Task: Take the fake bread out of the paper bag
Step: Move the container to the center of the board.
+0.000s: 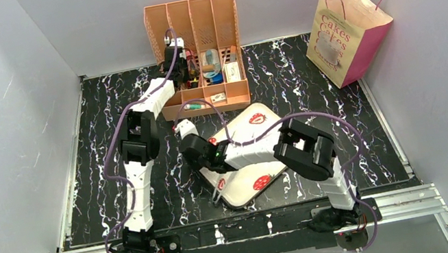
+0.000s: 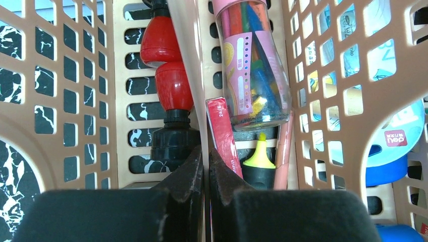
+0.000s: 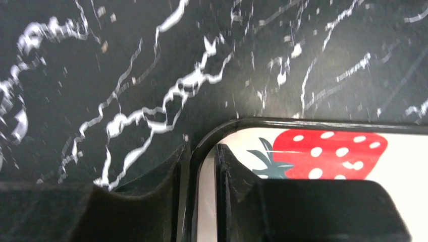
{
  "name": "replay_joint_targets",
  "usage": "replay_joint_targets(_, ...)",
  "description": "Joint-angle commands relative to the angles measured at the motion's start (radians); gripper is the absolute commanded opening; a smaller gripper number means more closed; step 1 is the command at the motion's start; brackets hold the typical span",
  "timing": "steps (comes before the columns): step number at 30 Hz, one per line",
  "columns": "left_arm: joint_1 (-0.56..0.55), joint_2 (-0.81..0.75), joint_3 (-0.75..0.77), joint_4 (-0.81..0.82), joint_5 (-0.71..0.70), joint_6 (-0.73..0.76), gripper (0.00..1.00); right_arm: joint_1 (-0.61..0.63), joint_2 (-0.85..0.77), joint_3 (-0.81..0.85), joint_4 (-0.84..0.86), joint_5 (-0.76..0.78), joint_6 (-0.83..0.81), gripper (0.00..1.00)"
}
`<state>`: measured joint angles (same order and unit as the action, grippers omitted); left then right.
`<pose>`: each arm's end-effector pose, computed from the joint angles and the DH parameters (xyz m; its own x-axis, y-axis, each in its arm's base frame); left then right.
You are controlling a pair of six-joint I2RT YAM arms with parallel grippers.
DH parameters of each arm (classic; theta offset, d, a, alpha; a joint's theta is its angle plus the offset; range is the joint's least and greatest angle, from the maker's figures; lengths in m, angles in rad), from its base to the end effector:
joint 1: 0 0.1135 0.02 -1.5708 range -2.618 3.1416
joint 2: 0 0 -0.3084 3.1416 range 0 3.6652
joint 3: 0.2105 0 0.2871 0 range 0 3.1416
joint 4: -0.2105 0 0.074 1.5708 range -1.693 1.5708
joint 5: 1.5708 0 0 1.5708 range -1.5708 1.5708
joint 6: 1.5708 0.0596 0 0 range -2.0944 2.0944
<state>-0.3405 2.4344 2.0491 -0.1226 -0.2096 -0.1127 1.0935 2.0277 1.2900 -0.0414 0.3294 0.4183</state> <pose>0.6194 -0.2063 0.1996 -0.4730 0.0509 -0.8796 0.1028 0.9947 0.0023 0.2454 0.4326 0.1542 -0.5934 -0.3107 -0.7425 -0.5403 0.8375 0.0813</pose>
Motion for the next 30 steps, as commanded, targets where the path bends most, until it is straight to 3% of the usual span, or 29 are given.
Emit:
replay_joint_targets(1, -0.036, 0.008, 0.075, -0.025, 0.136, -0.032, 0.0, -0.091, 0.071, 0.038, 0.193, -0.175, 0.027, 0.22)
replay_joint_targets(13, -0.033, 0.034, 0.13, -0.052, 0.171, -0.056, 0.0, -0.251, 0.208, 0.14, 0.335, -0.27, 0.103, 0.26)
replay_joint_targets(20, -0.032, 0.07, 0.179, -0.062, 0.197, -0.093, 0.0, -0.262, 0.25, 0.232, 0.313, -0.271, 0.085, 0.29)
replay_joint_targets(24, -0.033, 0.084, 0.201, -0.067, 0.208, -0.123, 0.0, -0.264, 0.238, 0.239, 0.299, -0.271, 0.066, 0.37)
replay_joint_targets(25, -0.032, 0.084, 0.201, -0.067, 0.205, -0.128, 0.03, -0.264, 0.226, 0.229, 0.3, -0.267, 0.062, 0.39)
replay_joint_targets(27, -0.031, 0.075, 0.201, -0.071, 0.195, -0.131, 0.19, -0.264, 0.195, 0.209, 0.297, -0.249, 0.051, 0.44)
replay_joint_targets(29, -0.031, 0.062, 0.196, -0.078, 0.18, -0.131, 0.39, -0.264, 0.17, 0.193, 0.288, -0.233, 0.035, 0.48)
replay_joint_targets(30, -0.03, 0.022, 0.154, -0.071, 0.159, -0.131, 0.55, -0.26, 0.139, 0.181, 0.264, -0.204, 0.018, 0.52)
